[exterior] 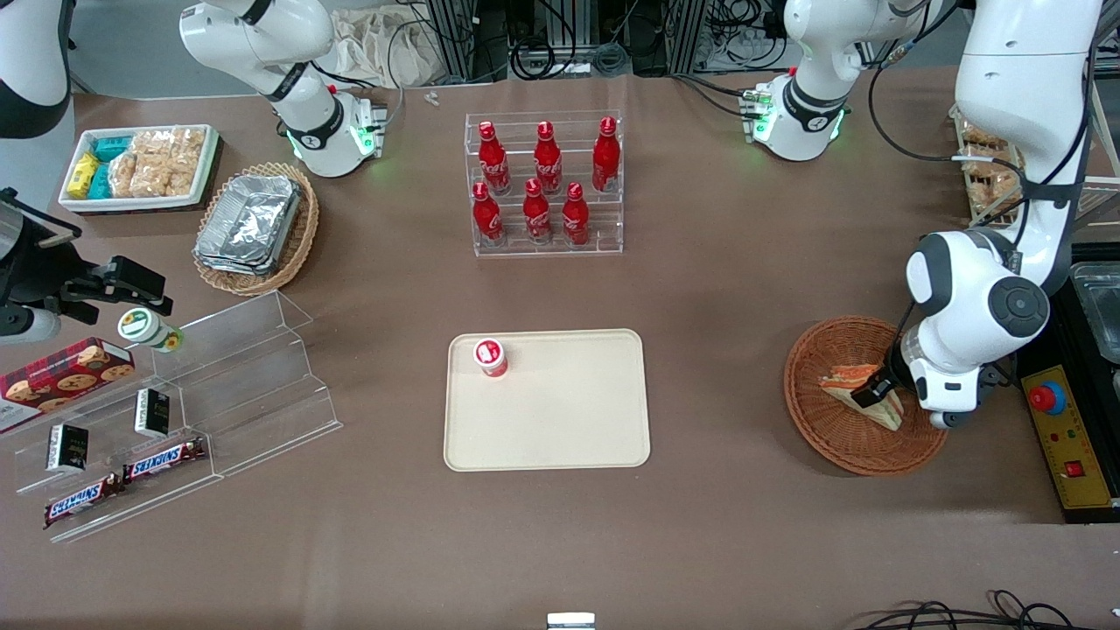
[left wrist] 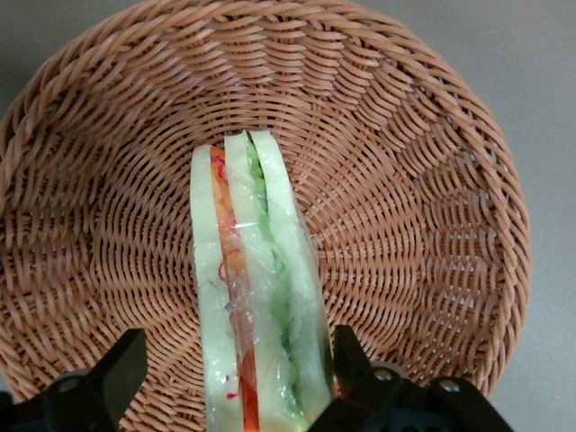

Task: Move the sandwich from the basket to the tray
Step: 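Lower the open left gripper around the wrapped sandwich in the basket, then close the left gripper on the sandwich and lift it from the basket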

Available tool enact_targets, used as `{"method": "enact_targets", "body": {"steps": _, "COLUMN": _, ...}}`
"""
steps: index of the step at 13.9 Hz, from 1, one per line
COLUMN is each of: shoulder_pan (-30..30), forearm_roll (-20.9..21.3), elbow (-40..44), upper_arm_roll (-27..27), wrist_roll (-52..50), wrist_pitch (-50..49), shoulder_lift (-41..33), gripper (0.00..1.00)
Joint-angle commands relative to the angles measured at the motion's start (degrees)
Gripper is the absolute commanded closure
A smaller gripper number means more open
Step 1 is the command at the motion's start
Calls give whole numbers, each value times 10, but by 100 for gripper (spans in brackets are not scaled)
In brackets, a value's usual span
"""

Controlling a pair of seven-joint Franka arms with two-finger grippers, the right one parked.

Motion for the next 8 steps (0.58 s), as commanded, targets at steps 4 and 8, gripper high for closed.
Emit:
{"method": "enact_targets", "body": {"steps": 4, "shoulder_pan": 0, "forearm_roll": 5, "elbow": 2, "upper_arm_roll": -2, "wrist_roll": -15, "wrist_pitch": -23, "shoulder_lift": -30, "gripper": 100}}
{"method": "enact_targets", "body": {"steps": 8, "shoulder_pan": -8, "forearm_roll": 2, "elbow": 95, "upper_arm_roll": -2, "wrist_roll": -33, "wrist_pitch": -194, "shoulder_lift": -60, "gripper": 100}}
